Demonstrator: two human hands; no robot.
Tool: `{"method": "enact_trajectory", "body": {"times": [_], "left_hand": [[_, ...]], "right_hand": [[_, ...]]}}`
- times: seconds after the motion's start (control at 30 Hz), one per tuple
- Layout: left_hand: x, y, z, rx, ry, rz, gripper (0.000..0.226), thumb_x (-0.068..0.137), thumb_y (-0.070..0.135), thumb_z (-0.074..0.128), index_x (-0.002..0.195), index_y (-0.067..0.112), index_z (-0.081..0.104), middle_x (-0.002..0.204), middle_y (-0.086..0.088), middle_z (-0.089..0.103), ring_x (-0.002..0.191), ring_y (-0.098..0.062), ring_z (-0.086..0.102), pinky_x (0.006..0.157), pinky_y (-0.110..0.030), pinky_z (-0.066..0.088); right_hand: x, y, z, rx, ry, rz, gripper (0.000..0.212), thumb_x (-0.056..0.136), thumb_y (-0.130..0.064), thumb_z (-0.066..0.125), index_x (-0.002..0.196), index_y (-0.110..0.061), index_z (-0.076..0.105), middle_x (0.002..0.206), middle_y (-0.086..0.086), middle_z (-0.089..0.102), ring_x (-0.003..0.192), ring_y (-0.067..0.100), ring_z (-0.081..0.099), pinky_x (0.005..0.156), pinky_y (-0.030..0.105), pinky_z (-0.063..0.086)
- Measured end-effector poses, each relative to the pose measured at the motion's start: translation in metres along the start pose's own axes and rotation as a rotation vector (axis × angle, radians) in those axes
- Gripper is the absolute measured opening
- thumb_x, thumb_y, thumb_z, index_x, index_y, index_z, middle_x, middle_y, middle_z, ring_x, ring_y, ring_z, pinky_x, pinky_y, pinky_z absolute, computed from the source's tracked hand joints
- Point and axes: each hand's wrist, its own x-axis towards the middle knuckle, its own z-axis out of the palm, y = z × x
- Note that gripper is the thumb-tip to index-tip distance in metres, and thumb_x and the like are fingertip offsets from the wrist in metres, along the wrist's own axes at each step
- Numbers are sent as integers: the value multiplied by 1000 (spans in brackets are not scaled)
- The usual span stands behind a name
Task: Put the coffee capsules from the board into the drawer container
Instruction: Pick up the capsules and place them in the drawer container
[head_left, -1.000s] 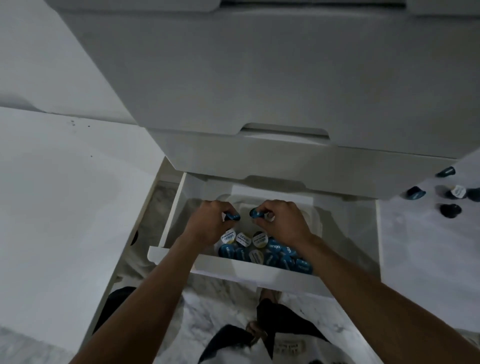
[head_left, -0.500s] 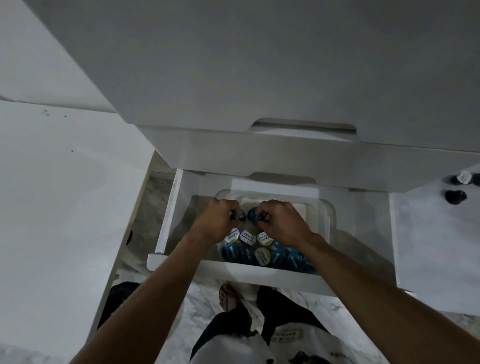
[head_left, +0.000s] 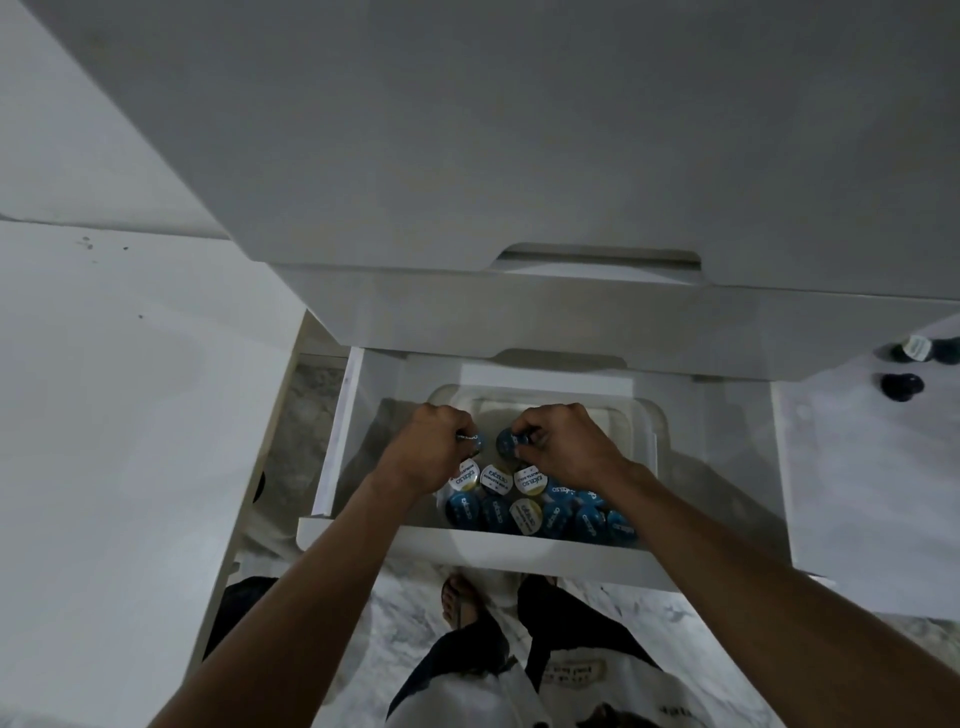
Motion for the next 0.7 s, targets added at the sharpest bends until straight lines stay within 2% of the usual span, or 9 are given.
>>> {"method": "enact_trajectory", "body": {"times": [0.1, 0.3, 0.43, 0.53, 0.6, 0.7], "left_hand": [[0, -2, 0, 35, -5, -20, 11, 91, 19, 63, 96, 12, 69, 91, -9, 71, 69, -16, 69, 67, -34, 59], [-1, 5, -4, 22, -18, -25, 14, 94, 18, 59, 104, 13, 68, 96, -6, 69, 68, -12, 66, 67, -28, 57], [-4, 2, -5, 12, 31, -7, 14, 92, 22, 62, 104, 19, 67, 98, -4, 70, 69, -9, 63, 69, -30, 58], [-10, 2, -9, -8, 104, -43, 23, 87, 32, 68, 109, 24, 67, 99, -4, 72, 76, -13, 66, 75, -37, 59], [-16, 5, -15, -41, 160, -58, 30, 84, 34, 72, 112, 22, 68, 101, -4, 73, 79, -15, 68, 79, -37, 58], [-27, 13, -25, -104, 223, -29, 35, 84, 32, 73, 116, 19, 67, 116, 2, 70, 83, -9, 69, 85, -36, 58]], "right_hand": [[4, -4, 4, 11, -3, -17, 23, 83, -19, 74, 106, -16, 72, 99, 3, 73, 83, 13, 66, 78, 28, 57], [10, -10, 9, 1, -22, -35, 21, 82, -17, 71, 103, -22, 73, 96, -1, 73, 80, 11, 67, 74, 30, 58], [6, -7, 3, 55, 31, -12, 25, 83, -25, 74, 108, -21, 70, 103, -6, 69, 91, 7, 62, 79, 24, 52], [2, -7, -6, 119, 96, -27, 33, 81, -23, 76, 113, -18, 68, 107, -5, 69, 94, 6, 62, 85, 25, 52], [-3, -8, -13, 162, 170, -26, 35, 80, -22, 77, 114, -18, 69, 105, -5, 71, 91, 6, 65, 82, 21, 53], [-14, -14, -20, 280, 278, 12, 38, 78, -25, 79, 115, -19, 68, 100, -6, 69, 86, 2, 66, 73, 7, 48]]}}
